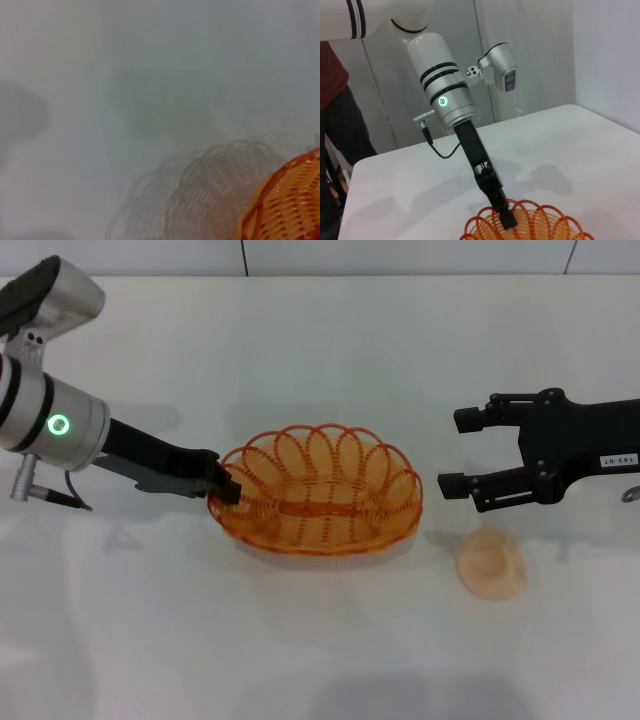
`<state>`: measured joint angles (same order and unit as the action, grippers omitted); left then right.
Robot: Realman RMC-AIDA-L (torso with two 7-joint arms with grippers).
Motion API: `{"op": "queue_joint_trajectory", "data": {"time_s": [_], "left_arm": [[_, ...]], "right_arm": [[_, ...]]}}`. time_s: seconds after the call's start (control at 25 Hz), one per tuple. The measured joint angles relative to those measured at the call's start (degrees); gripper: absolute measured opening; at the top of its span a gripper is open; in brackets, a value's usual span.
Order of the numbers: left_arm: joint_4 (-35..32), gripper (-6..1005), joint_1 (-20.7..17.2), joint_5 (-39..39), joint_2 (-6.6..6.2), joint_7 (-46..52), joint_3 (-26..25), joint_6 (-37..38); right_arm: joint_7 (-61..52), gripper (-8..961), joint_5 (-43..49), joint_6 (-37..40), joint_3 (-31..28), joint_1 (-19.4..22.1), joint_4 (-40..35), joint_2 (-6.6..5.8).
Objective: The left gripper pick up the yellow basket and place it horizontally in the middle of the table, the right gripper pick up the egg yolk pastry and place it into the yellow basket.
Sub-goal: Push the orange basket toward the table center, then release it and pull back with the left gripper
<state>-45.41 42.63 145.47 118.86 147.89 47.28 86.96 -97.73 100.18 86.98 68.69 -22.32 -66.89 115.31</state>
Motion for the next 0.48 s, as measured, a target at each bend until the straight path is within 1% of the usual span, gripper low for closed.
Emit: {"op": "queue_joint_trajectory", "data": {"time_s": [0.48], "left_arm": [[3.5,86,1.6,-0.8,0.04,-1.1,0.1,-2.9]], "right_arm": [[0.0,854,0.0,0.8,-0.2,-0.1,-0.5,-0.13]]}}
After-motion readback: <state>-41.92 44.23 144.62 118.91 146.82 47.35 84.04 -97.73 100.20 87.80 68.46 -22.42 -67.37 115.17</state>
